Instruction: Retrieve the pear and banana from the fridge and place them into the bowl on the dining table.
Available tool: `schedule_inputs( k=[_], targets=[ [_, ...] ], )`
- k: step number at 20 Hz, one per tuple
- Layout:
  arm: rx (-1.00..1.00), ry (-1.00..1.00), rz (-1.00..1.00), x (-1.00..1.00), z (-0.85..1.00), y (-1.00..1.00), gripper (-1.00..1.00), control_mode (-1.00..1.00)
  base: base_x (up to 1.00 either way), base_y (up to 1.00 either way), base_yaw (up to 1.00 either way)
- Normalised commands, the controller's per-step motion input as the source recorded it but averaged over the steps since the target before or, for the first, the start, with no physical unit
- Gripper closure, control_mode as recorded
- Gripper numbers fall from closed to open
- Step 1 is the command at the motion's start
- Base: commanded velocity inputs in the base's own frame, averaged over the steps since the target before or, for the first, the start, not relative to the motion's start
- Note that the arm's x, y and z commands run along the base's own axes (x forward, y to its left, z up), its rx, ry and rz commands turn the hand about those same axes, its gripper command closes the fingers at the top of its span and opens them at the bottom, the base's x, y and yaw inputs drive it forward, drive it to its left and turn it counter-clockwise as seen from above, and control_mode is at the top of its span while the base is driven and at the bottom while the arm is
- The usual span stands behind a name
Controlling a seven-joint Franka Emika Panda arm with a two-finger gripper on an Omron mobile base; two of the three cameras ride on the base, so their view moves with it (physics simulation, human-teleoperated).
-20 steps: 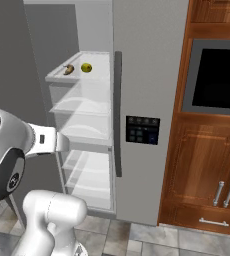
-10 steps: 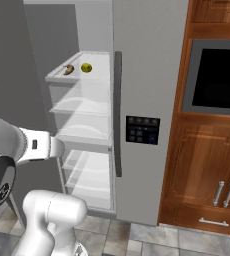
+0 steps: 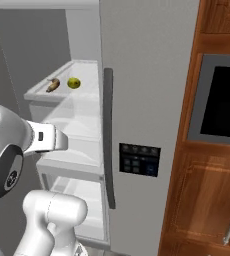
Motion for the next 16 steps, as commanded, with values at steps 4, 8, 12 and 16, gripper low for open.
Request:
schedule_inputs(
  k=[4, 8, 12, 16],
  targets=[
    [0.0, 0.0, 0.0, 0.0, 0.0, 0.0, -1.0, 1.0, 0.52, 0.14, 0.14],
    [0.0, 0.0, 0.0, 0.0, 0.0, 0.0, -1.0, 1.0, 0.07, 0.13, 0.18],
    [0.0, 0.0, 0.0, 0.0, 0.0, 0.0, -1.0, 1.0, 0.0, 0.23, 0.19],
    [0.0, 0.0, 0.0, 0.0, 0.0, 0.0, -1.0, 1.0, 0.0, 0.35, 0.2]
  ],
)
